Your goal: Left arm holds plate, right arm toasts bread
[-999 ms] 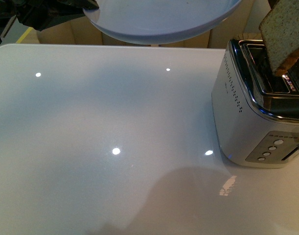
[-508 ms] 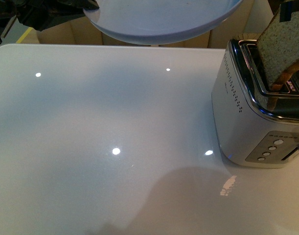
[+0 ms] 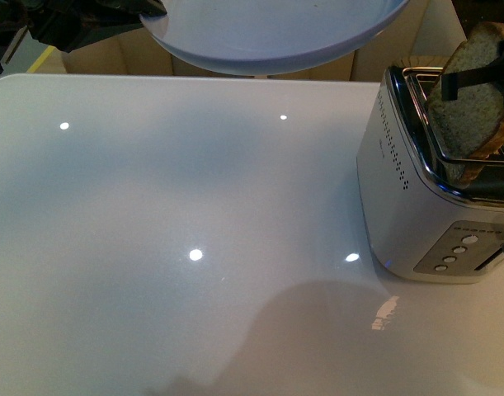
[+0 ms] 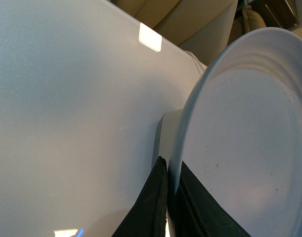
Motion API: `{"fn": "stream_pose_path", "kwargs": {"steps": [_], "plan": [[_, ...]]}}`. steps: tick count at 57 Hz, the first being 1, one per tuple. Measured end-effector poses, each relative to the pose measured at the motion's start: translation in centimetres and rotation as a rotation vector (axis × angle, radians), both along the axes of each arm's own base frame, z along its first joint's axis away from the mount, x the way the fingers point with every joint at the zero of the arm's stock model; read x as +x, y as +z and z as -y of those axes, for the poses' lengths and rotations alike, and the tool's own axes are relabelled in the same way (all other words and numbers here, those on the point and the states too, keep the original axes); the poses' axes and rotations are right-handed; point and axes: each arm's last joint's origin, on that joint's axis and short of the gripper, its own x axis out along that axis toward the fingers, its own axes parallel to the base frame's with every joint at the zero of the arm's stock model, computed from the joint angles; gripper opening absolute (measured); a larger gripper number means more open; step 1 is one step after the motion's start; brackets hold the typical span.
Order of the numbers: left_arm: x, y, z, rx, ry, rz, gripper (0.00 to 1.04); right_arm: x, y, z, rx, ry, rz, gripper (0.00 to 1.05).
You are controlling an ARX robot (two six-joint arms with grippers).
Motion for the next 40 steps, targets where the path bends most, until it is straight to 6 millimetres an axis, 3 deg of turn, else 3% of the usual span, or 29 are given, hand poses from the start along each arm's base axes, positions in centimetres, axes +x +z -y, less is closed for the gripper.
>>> {"fn": "stream_pose_path", "kwargs": {"steps": [22,40], "plan": [[0.0,0.0,0.0,0.0,0.0,0.0,0.03,0.2,-1.9,-0.2,0.005,0.004,-0.032,0.05],[0.0,0.0,0.0,0.0,0.0,0.0,0.03,-1.1,-3.8,0.4,0.014,0.006,-0.106,0.51]]}}
